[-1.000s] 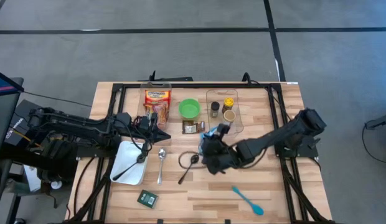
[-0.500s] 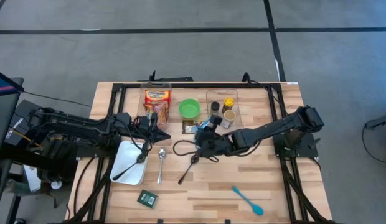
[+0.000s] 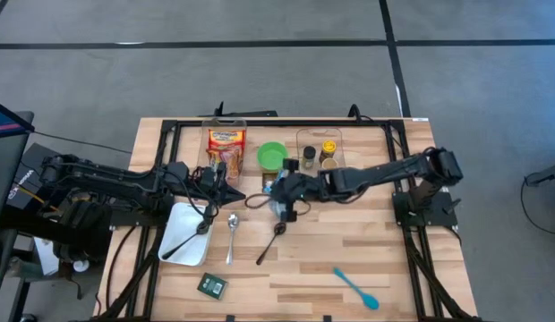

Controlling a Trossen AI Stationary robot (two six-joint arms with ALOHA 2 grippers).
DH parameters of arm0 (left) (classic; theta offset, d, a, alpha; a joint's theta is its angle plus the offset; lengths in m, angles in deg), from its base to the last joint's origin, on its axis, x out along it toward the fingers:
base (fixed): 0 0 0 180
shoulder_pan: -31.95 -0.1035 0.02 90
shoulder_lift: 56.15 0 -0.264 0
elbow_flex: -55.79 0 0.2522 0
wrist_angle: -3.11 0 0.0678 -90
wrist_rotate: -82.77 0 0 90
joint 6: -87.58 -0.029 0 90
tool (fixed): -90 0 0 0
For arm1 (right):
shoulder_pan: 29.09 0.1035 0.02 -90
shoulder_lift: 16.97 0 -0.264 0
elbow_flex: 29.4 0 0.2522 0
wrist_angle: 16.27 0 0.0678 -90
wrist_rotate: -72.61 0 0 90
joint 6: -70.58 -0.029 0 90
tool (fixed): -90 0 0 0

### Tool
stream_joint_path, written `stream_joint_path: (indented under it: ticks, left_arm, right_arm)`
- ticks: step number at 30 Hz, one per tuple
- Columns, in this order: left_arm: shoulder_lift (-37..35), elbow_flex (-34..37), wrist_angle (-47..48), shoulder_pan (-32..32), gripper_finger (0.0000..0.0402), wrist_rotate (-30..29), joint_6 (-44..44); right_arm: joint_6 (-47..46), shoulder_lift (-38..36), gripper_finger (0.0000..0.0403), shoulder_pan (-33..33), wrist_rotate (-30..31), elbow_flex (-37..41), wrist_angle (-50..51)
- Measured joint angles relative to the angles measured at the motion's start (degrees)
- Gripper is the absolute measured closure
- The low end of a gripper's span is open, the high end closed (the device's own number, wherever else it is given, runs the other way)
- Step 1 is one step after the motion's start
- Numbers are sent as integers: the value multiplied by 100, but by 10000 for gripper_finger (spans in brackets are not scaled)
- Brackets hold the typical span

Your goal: Pick & Place Food Item

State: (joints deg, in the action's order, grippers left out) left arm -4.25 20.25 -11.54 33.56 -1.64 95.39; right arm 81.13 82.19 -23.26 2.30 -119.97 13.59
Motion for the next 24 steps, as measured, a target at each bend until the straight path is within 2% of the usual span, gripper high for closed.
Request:
stream_joint_path:
  ticks: [5,10,15,24]
  left_arm:
    - [0,1,1,-1,401,0,0]
    - [0,0,0,-1,401,2,-1]
    - [0,1,2,-1,401,2,-1]
    - [0,1,0,-2,401,2,0]
  right_arm:
    - [0,0,392,-144,-564,6,49]
    - [-29,0,392,9,-1224,11,209]
    - [6,0,392,341,-1525,12,187]
    - [378,0,392,794,-1536,15,-222]
